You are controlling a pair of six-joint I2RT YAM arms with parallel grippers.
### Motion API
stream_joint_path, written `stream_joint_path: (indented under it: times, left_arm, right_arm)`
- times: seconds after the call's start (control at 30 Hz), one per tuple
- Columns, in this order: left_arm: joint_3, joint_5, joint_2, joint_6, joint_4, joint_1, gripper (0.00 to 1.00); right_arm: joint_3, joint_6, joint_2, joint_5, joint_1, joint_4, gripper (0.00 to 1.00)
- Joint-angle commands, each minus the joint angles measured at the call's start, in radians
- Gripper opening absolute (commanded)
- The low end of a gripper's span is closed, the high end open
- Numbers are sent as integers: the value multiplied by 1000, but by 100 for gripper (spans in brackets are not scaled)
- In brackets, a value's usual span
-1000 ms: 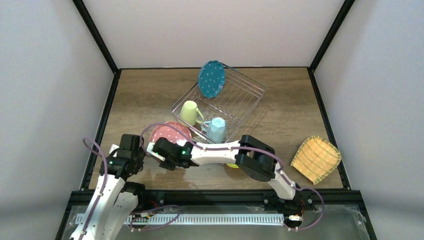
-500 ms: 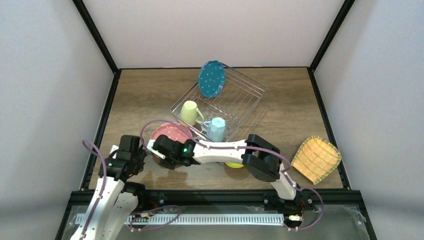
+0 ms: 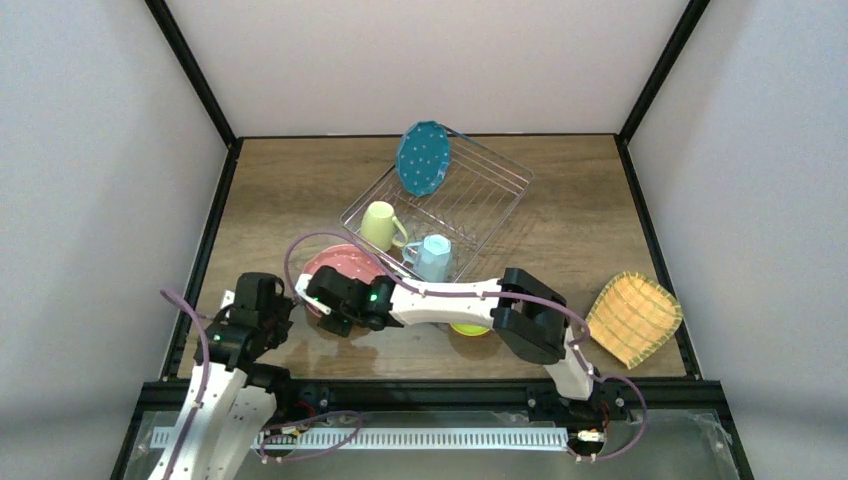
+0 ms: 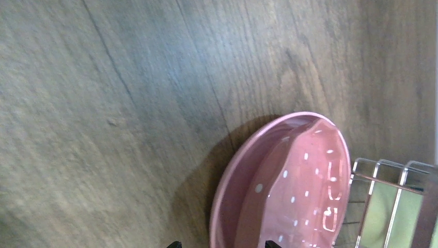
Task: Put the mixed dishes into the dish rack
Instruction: Grab the plate from the plate.
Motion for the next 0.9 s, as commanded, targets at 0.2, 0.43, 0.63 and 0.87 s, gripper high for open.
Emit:
stream_joint_path:
  times: [0.2,0.43,0.63,0.87]
  left_arm:
    - [-91,94,-17,-26,134,-2,95]
    - [-136,105,-38,-69,217,-2,96]
    - [-140,82,-98,-104,249,-1,96]
    - [-200,105,-190,-145,259,-2,96]
  right_arm:
    - [40,14,-88,41,-11,-14,1]
    - [40,10,-98,35,-18,-18,1]
    - [33,6,-100,27,-24,-19,1]
    - [33,-2,-104,13,-34,-19,1]
